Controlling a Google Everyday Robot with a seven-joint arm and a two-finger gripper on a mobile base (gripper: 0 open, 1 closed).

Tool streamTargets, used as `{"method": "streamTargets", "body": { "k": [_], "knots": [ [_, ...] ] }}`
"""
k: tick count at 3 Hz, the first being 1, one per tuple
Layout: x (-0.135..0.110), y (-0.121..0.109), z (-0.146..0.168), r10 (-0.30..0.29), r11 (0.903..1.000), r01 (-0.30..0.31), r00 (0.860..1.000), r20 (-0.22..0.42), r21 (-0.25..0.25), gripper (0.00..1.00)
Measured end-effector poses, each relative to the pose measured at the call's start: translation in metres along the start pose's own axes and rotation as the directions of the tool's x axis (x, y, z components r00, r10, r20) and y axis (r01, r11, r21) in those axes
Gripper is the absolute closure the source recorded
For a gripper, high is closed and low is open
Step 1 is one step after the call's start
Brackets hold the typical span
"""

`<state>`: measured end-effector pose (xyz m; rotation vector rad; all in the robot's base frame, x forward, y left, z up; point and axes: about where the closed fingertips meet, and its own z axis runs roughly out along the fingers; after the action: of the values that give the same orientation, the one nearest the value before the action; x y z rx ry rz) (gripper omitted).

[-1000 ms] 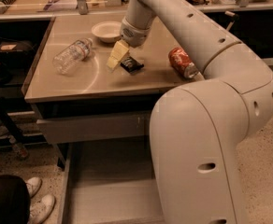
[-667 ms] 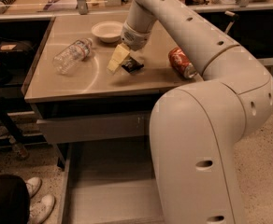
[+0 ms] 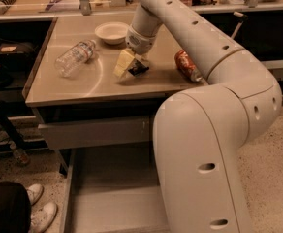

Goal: Place rxbar chocolate into middle drawer

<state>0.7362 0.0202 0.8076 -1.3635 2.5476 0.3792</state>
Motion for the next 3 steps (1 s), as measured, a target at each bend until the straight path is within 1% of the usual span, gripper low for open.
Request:
{"method": "streamTargets", "body": {
  "k": [3],
  "knots": [
    [0.0,0.0,0.0,0.0,1.0,0.0,1.0,0.0,0.0,0.89]
  ]
}}
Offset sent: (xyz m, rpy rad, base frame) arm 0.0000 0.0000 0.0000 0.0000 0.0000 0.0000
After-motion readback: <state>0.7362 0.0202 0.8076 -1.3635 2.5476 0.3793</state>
